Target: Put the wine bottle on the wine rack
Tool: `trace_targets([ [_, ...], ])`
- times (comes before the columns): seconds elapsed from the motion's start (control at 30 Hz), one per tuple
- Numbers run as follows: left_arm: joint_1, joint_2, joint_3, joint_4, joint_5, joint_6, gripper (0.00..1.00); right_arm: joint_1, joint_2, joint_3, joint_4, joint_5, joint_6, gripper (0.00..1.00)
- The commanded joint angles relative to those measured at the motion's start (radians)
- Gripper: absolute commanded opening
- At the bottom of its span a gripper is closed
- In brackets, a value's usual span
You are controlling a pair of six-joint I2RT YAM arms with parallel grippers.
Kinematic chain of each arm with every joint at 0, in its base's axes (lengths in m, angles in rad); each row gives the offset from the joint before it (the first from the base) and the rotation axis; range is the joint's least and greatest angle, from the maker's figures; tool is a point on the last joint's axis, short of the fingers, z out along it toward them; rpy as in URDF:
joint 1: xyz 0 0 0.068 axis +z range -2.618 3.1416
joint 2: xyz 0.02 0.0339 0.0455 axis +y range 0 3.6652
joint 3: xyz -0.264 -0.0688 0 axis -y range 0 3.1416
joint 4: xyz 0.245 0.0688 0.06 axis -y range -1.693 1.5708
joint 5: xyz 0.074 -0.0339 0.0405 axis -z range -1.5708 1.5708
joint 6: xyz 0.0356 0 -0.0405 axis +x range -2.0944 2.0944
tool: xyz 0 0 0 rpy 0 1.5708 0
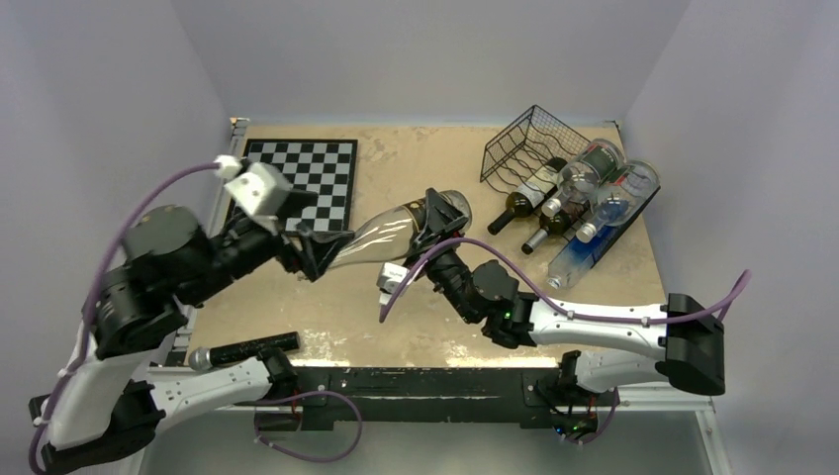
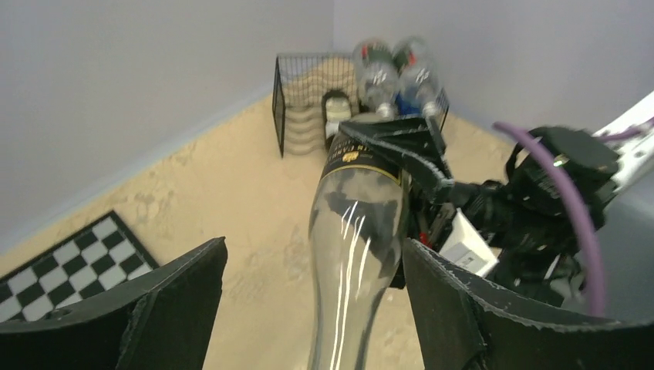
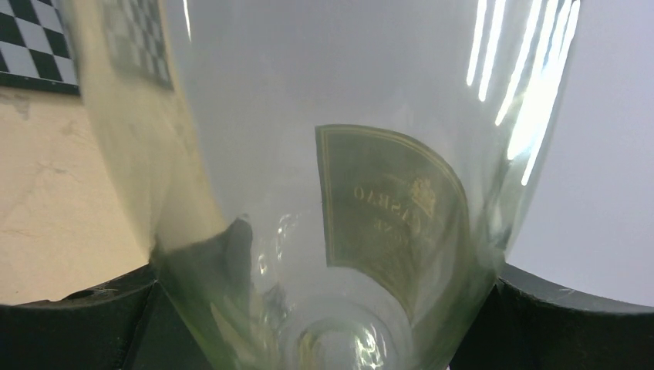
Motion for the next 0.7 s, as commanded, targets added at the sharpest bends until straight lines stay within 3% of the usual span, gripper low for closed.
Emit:
trace_targets([
  [0.0,-0.005,0.101,0.070,-0.199,-0.032,0.055,0.87,0.025,-0.025,0.068,0.150,0.006,-0.028,0.00],
  [0.3,-0.005,0.160,0.033,-0.384,0.058,0.076,0.87,0.037,-0.014,0.066,0.144,0.015,-0.028,0.00],
  [0.67,-0.005,0.168,-0.057,-0.396,0.096,0.144,0.73,0.056,-0.039,0.063,0.112,0.011,-0.006,0.00],
])
